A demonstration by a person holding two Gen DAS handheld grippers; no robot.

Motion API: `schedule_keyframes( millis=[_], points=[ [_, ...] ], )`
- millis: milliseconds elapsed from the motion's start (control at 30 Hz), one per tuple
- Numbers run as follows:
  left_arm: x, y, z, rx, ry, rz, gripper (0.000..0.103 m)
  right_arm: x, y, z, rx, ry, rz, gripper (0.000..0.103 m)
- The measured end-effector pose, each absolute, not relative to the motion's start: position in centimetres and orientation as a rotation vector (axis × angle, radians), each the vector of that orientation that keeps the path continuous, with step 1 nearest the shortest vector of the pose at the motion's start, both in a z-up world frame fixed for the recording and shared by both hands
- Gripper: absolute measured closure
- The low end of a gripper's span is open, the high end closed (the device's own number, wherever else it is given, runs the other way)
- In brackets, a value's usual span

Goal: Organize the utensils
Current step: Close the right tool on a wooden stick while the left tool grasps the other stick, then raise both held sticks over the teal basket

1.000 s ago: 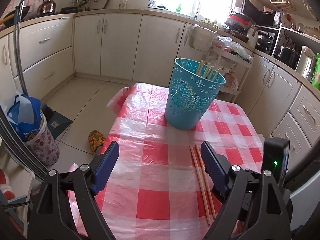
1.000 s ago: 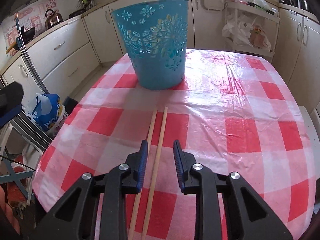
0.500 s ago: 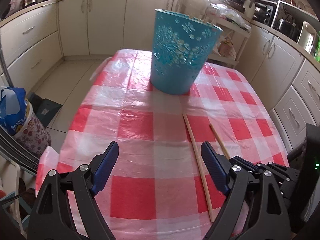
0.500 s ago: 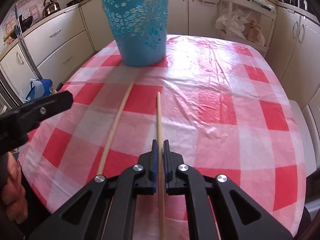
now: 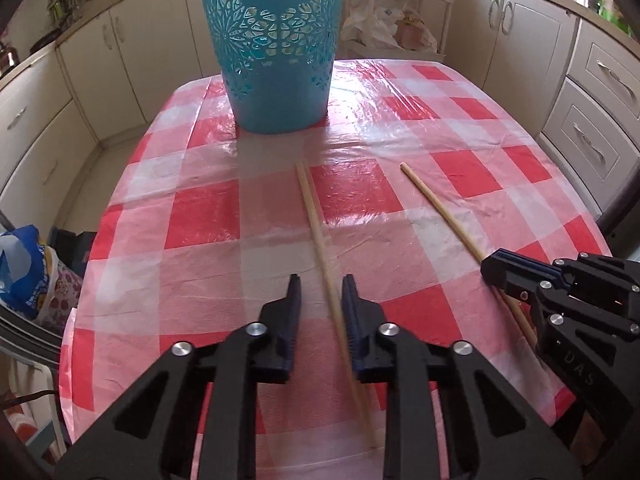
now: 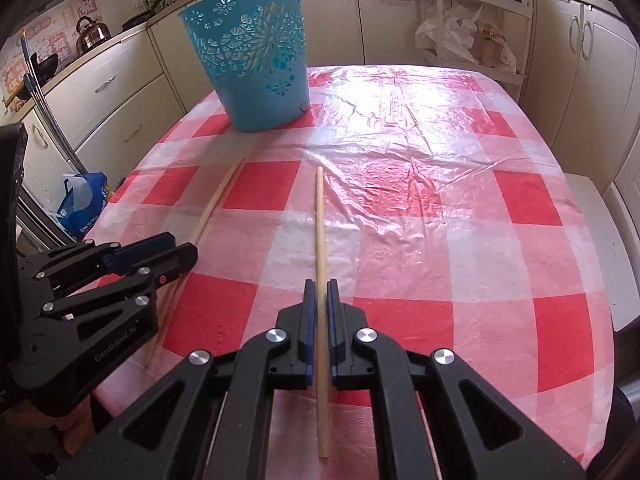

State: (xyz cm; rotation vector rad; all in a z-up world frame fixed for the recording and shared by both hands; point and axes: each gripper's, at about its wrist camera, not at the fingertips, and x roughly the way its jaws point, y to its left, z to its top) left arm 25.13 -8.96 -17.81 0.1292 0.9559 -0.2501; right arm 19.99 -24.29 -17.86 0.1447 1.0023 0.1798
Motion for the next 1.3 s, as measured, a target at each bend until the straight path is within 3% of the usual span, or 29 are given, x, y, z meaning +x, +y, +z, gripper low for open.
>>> schedule_keyframes(
  millis=[200, 367, 533, 567, 667, 900, 1300],
  points=[
    [24.9, -7.1, -17.4, 0.102, 0.993, -0.308, 0.091, 20.9, -23.4, -17.8, 0.138, 1.004, 0.184, 0.096],
    [26.9, -6.5, -16.9, 0.074, 0.977, -0.259, 0.069, 22.4, -22.8, -18.0, 0.112, 0.999, 0.178, 0.095],
    [29.3, -7.4, -17.1, 0.093, 0.969, -0.247, 0.068, 23.0, -21.9, -17.9, 0.03, 1.003, 0.171, 0.095],
    [29.6, -7.7, -17.4, 0.1, 0.976, -0.253, 0.07, 23.0, -21.8, -18.0, 0.017, 1.001, 0.17, 0.096],
    [29.8, -8.5, -18.0, 0.148, 0.959, -0.274, 0.096, 23.0, -22.2, -18.1, 0.048, 1.0, 0.174, 0.097],
    [29.1, -7.1, -16.5, 0.053, 0.915, -0.323, 0.098, 23.1, -26.4, -18.4, 0.457, 0.973, 0.262, 0.097],
    [26.4, -2.1, -6.8, -0.169, 0.556, -0.378, 0.098, 22.0, -27.7, -14.0, 0.657, 0.815, 0.329, 0.097]
  ],
)
